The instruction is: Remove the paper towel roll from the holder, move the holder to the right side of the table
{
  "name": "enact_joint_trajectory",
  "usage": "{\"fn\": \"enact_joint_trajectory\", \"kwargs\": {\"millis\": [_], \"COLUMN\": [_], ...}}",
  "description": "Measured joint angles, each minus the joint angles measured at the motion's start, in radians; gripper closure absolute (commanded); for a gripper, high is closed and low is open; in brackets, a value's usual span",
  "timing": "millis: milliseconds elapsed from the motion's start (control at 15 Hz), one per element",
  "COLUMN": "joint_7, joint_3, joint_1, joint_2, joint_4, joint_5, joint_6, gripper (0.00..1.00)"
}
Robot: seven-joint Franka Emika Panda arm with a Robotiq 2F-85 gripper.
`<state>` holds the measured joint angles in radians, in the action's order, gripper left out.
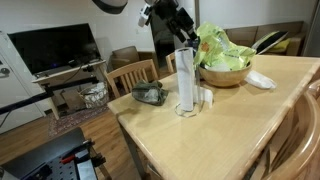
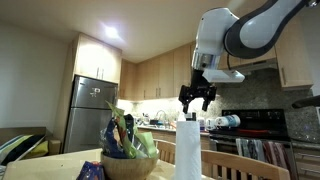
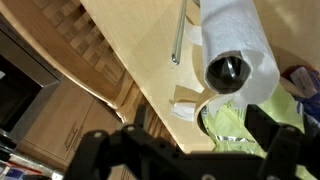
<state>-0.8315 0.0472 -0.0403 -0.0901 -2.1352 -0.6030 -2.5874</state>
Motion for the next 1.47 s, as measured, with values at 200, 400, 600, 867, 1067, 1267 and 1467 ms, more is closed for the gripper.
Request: {"fn": "enact_joint_trajectory", "kwargs": {"millis": [200,400,600,867,1067,1267,1467], "joint_7": [0.0,0.0,0.0,0.001,0.003,0.003,0.004], "joint_3": [0.003,0.008,0.012,0.015,0.015,0.015,0.015], "joint_1": [0.008,0.016,0.02,0.02,0.02,0.02,0.019], "joint_2": [0.0,0.0,0.0,-0.001,-0.003,-0.007,-0.011], "joint_4": [-0.006,-0.011,-0.016,-0.032,-0.041,-0.047,-0.049], "joint_5": [0.0,0.0,0.0,0.0,0.004,0.004,0.004], "joint_6": [0.005,0.012,0.016,0.017,0.017,0.017,0.017], "gripper": [0.0,0.0,0.0,0.0,0.0,0.0,0.0]}}
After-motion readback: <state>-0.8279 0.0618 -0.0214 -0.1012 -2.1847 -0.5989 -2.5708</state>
